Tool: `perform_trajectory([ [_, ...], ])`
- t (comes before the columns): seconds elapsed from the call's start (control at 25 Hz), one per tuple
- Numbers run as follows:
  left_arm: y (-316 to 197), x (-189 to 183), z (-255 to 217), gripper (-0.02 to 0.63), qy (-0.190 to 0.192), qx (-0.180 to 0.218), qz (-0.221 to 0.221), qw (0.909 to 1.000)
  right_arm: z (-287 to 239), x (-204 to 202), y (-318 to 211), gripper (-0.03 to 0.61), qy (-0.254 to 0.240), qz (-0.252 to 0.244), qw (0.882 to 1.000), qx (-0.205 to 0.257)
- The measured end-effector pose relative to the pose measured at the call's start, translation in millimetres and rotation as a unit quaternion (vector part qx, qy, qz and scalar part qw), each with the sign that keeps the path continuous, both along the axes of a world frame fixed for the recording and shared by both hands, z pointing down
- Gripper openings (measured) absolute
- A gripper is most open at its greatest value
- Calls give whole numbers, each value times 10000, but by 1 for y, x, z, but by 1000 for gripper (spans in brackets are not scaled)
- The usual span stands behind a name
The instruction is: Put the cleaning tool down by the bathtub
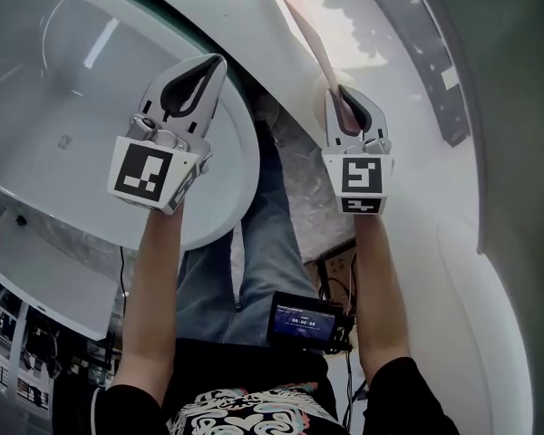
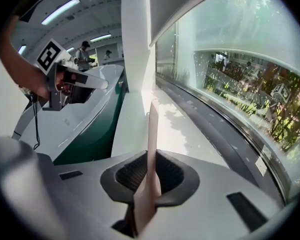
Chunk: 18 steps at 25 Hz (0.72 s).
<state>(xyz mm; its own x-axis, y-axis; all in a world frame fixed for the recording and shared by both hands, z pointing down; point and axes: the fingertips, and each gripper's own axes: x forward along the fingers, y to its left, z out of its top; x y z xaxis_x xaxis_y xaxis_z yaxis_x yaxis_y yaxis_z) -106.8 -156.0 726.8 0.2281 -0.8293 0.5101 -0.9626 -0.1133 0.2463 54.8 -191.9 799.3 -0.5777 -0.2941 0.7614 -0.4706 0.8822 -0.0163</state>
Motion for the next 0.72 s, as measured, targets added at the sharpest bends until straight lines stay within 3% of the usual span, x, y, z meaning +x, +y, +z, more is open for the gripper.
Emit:
perform_trajectory([
  [0.28, -1, -6, 4, 17, 60, 5, -84, 9999, 18, 5, 1, 71, 443, 91, 9990, -52],
  [0.72, 5, 0, 21, 17, 53, -166, 110, 9998, 28, 2, 1, 71, 574, 332, 9976, -209],
])
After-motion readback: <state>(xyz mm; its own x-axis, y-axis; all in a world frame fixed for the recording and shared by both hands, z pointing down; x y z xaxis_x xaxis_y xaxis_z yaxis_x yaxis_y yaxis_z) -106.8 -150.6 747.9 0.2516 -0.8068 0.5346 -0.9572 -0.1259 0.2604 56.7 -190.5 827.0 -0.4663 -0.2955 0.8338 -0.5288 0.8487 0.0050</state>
